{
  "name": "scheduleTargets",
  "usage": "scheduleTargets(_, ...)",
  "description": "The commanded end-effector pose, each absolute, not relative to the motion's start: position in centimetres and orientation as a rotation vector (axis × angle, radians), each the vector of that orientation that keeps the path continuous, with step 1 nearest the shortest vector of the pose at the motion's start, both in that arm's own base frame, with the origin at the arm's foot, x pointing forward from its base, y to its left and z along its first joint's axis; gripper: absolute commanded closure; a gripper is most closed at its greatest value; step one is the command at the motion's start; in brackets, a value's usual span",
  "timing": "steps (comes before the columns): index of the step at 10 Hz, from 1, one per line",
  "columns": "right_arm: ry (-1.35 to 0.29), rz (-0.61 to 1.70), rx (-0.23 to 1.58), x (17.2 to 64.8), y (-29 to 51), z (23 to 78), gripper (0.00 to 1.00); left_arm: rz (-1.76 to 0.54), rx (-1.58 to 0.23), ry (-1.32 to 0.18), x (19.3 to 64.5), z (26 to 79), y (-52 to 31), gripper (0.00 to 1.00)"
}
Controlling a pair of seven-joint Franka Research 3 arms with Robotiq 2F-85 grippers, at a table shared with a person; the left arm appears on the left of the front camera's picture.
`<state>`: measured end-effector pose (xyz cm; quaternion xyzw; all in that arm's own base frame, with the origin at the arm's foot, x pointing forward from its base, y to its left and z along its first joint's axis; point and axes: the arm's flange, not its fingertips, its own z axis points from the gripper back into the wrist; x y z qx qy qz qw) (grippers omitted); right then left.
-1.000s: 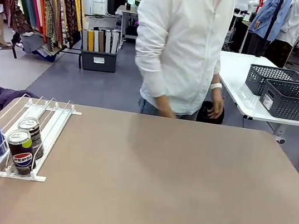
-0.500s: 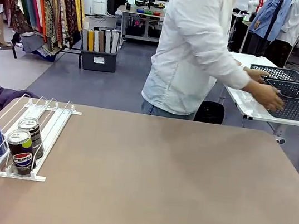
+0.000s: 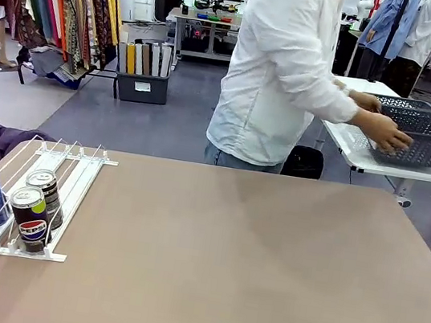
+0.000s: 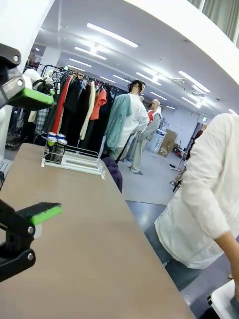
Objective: Retrieve and store the cans from the dispenser.
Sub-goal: Pick up one can from the Automatic Can Dispenser and place it in the middle of the table.
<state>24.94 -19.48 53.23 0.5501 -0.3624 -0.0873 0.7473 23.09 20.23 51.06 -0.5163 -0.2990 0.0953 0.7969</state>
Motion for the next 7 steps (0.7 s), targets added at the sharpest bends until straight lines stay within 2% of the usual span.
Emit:
scheduleTargets(1, -0.813, -0.182, 1.217, 25.2, -19.4, 53.5, 0.00, 0.044, -0.859, -0.533, 23.8, 54.6, 16.2, 0.00)
scheduleTargets(2, -0.813, -0.182, 1.217, 25.2, -19.4, 53.5, 0.00, -0.035, -0.699, -0.511, 24.8, 57.1, 13.2, 0.00)
scheduleTargets(4, -0.813, -0.182, 1.217, 25.2, -19.4, 53.5, 0.00, -0.230, -0.492, -0.427, 27.4, 60.6, 6.0, 0.00)
scheduleTargets(5, -0.813, -0.182, 1.217, 25.2, -19.4, 53.5, 0.00, -0.297, -0.418, -0.359, 28.5, 60.7, 2.9, 0.00)
scheduleTargets(7, -0.813, -0.182, 1.217, 25.2, -19.4, 53.5, 0.00, -0.277, -0.246, -0.306, 30.2, 58.4, -1.8, 0.00)
